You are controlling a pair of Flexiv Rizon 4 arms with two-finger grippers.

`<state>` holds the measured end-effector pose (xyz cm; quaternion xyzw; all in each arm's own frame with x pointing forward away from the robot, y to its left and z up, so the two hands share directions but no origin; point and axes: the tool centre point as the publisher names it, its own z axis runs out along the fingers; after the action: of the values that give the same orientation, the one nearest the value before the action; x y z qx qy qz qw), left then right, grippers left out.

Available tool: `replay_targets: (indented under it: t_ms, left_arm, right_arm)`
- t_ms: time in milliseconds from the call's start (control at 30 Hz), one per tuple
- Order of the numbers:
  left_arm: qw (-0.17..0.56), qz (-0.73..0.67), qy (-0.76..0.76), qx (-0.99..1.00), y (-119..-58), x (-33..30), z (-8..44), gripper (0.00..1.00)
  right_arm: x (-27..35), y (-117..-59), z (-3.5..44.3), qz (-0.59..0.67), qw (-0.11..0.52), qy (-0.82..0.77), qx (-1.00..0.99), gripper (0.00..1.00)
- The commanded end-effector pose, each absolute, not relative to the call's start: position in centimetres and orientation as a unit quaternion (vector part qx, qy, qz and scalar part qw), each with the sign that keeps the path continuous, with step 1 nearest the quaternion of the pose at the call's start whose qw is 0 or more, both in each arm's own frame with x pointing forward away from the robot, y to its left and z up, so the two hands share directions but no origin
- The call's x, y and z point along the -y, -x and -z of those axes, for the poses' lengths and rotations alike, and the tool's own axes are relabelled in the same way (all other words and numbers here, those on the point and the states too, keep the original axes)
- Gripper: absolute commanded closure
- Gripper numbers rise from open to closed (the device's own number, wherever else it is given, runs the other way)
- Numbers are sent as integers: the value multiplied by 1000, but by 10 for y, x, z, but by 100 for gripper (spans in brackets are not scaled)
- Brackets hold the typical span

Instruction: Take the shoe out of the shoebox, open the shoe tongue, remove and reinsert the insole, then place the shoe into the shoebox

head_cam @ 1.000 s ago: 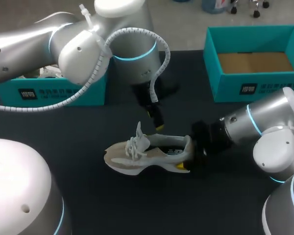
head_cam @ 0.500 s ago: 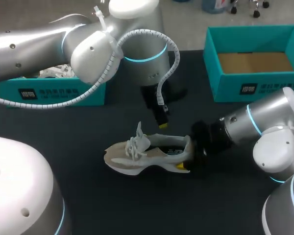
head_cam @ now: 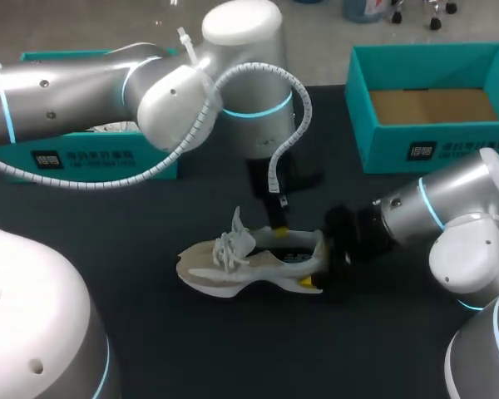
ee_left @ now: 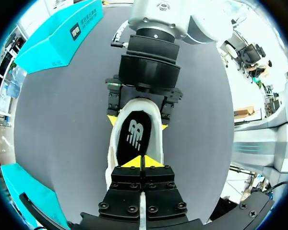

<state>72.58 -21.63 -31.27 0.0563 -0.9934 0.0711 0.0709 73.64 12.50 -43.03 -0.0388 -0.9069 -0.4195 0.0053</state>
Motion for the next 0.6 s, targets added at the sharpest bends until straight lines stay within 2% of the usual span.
replay_targets:
  t_ms: [33, 600]
  left_arm:
    - [93, -48, -37, 994, -726, 227, 328, 100]
    - [86, -50, -32, 995, -725, 228, 332, 100]
  right_arm:
    - [-126, -735, 436, 418, 5, 39, 908, 100]
    - [-126, -735, 436, 418, 5, 39, 908, 100]
